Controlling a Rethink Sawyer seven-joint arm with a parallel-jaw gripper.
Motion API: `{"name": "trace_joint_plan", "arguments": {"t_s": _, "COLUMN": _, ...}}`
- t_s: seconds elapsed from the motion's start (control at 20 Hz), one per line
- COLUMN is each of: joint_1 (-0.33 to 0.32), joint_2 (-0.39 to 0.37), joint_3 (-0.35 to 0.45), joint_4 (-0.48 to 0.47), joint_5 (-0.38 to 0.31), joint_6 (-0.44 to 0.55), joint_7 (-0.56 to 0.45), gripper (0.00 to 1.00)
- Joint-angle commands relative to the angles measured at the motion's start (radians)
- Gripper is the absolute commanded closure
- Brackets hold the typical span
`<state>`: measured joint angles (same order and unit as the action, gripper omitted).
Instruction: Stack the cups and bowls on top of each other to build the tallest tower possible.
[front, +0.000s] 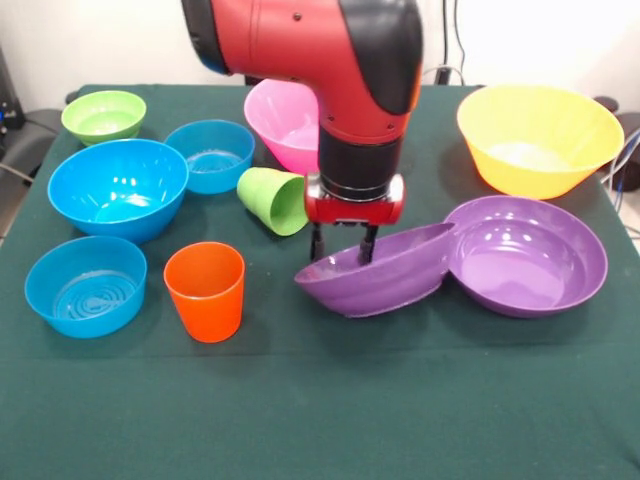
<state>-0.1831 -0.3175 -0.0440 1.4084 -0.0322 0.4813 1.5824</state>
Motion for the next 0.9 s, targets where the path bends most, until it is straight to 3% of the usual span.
{"name": "trace_joint_plan", "arguments": {"t_s": 0.05, "joint_1": 0.046, "joint_2": 0.035, "joint_3": -0.003, "joint_4": -0.067, "joint_5": -0.051, "joint_6": 0.193, "joint_7": 0.049, "gripper": 0.0}}
{"name": "trace_joint_plan", "arguments": {"t_s": 0.55, "joint_1": 0.009, "joint_2": 0.039, "joint_3": 0.052, "joint_4": -0.037, "joint_5": -0.048, "joint_6": 0.1, "joint_7": 0.026, "gripper": 0.0}}
{"name": "trace_joint_plan", "arguments": {"t_s": 0.9, "joint_1": -0.056, "joint_2": 0.051, "joint_3": 0.133, "joint_4": 0.025, "joint_5": -0.06, "joint_6": -0.064, "joint_7": 0.013, "gripper": 0.0}}
